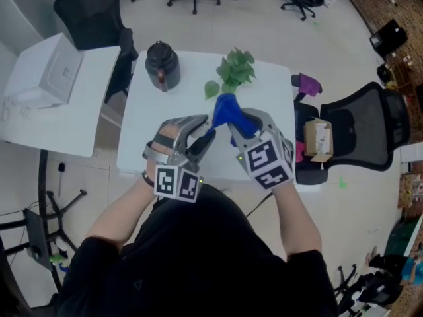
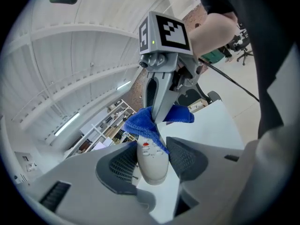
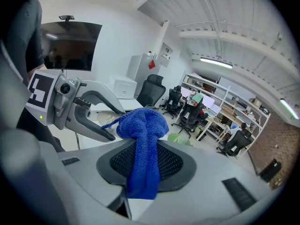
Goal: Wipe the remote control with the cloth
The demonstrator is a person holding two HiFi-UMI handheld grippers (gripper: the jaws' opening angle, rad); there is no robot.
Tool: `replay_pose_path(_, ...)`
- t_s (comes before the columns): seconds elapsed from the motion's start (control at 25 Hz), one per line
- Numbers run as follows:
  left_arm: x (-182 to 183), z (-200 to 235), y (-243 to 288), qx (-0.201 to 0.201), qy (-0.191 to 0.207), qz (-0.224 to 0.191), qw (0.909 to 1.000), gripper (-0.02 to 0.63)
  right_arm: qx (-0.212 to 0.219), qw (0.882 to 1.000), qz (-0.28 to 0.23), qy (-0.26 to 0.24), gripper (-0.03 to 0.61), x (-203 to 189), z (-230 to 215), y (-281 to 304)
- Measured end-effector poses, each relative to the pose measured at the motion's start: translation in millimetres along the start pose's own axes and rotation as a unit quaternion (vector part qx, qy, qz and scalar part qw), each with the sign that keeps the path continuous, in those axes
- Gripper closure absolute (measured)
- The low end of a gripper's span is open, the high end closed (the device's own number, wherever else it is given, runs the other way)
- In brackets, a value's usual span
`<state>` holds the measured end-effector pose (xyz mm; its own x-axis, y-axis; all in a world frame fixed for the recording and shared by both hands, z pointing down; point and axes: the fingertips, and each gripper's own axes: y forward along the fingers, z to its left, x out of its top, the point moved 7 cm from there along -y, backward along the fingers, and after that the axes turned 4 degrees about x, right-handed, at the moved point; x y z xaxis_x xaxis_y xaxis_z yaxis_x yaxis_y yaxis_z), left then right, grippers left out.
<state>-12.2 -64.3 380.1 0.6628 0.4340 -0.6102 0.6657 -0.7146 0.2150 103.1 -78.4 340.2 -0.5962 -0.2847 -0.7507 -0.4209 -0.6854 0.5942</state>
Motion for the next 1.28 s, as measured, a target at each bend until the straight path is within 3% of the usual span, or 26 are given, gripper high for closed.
replay_pose_path(0.24, -2.7, -0.1, -0.1, 0.0, -0.003, 0.012, 0.9999, 0.413, -0.014, 1.0, -0.02, 0.004, 0.46, 5.4, -3.4, -14.8)
replay_pose_path(0.4, -5.2, 0.8, 3.4, 0.001, 0.002, 0.022, 0.9998, 0.413, 0.05, 0.997, -0.046, -0.036, 0.46, 25.7, 31.5, -16.9)
replay_pose_path(0.64, 0.3, -3.6, -1.1, 0.002, 0.04, 0.013, 0.9991, 0.413, 0.124, 0.989, -0.019, -0.075, 0.46, 31.5, 62.7, -3.3)
replay_pose_path(0.76, 1.8, -6.5, -6.6, 0.007, 0.062, 0.008, 0.998, 0.413, 0.113, 0.992, -0.007, -0.06, 0.46, 21.6, 56.5, -3.4)
replay_pose_path(1.08, 5.8, -10.0, -15.6, 0.013, 0.063, -0.01, 0.9979, 0.413, 0.043, 0.999, -0.007, -0.017, 0.46, 3.2, 15.3, -11.3)
replay_pose_path(1.28, 7.5, -13.3, -18.9, 0.014, 0.066, -0.018, 0.9976, 0.413, 0.021, 1.0, -0.009, 0.0, 0.46, -4.8, -0.2, -13.8)
